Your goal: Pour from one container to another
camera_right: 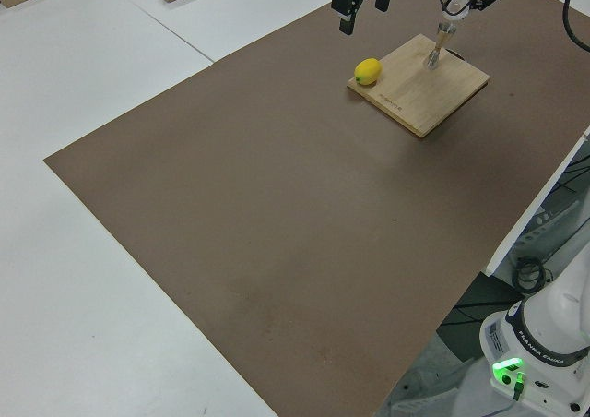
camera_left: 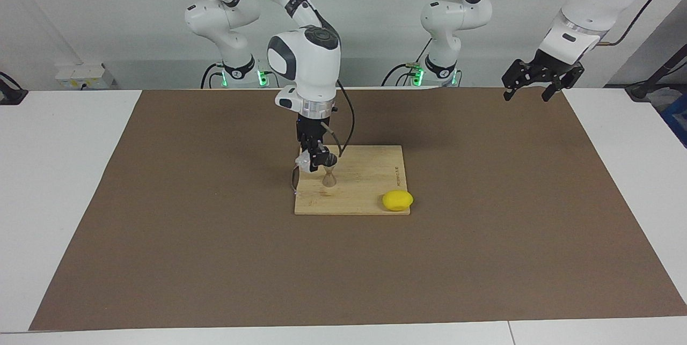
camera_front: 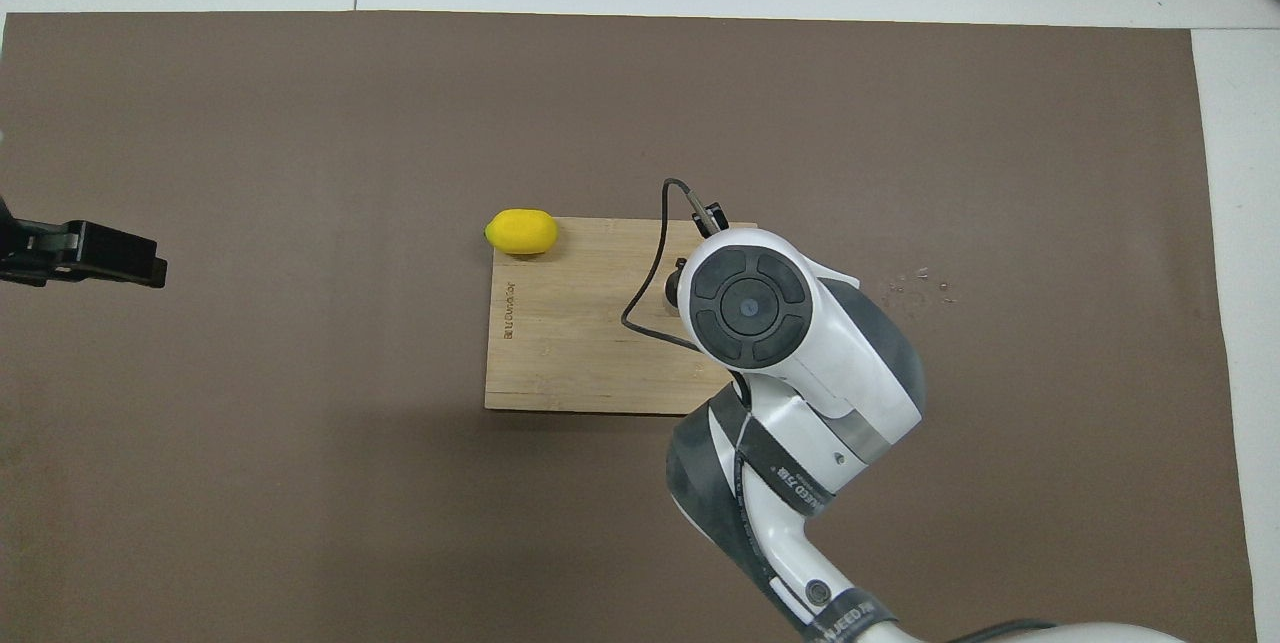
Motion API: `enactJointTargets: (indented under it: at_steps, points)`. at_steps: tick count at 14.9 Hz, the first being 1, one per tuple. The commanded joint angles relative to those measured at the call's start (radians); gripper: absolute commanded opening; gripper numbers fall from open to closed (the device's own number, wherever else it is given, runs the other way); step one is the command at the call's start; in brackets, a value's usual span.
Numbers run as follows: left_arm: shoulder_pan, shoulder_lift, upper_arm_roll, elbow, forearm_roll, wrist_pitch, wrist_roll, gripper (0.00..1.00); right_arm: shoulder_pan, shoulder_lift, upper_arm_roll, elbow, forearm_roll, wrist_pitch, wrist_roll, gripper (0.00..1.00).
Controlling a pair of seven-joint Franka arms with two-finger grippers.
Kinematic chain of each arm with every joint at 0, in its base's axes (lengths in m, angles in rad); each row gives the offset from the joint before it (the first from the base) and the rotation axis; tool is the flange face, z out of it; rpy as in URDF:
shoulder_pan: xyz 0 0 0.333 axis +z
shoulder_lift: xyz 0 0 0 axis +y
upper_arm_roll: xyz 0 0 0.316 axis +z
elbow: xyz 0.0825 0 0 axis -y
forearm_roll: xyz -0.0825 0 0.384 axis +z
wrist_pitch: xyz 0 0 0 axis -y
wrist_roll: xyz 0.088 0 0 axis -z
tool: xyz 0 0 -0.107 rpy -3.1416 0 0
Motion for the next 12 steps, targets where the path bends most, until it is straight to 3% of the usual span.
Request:
enactJointTargets:
  at_steps: [1, 3, 7, 12]
  points:
    - [-0.048, -0.003, 0.039, 0.026, 0.022, -0.04, 0.025, 1.0, -0.015, 0.006, 0.008, 0.02, 0.049, -0.016, 0.024, 0.1]
    - [-0.048, 0.001, 0.039, 0.034, 0.027, -0.07, 0.028, 1.0, -0.022, 0.01, 0.008, 0.026, 0.114, -0.01, 0.024, 0.09]
    - [-0.042, 0.04, 0.033, 0.144, 0.055, -0.199, 0.064, 1.0, -0.049, 0.013, 0.006, 0.037, 0.209, -0.001, 0.018, 0.09]
    - [-0.031, 0.02, 0.019, 0.098, 0.045, -0.133, 0.064, 1.0, -0.095, 0.016, 0.006, 0.034, 0.33, 0.002, -0.032, 0.09]
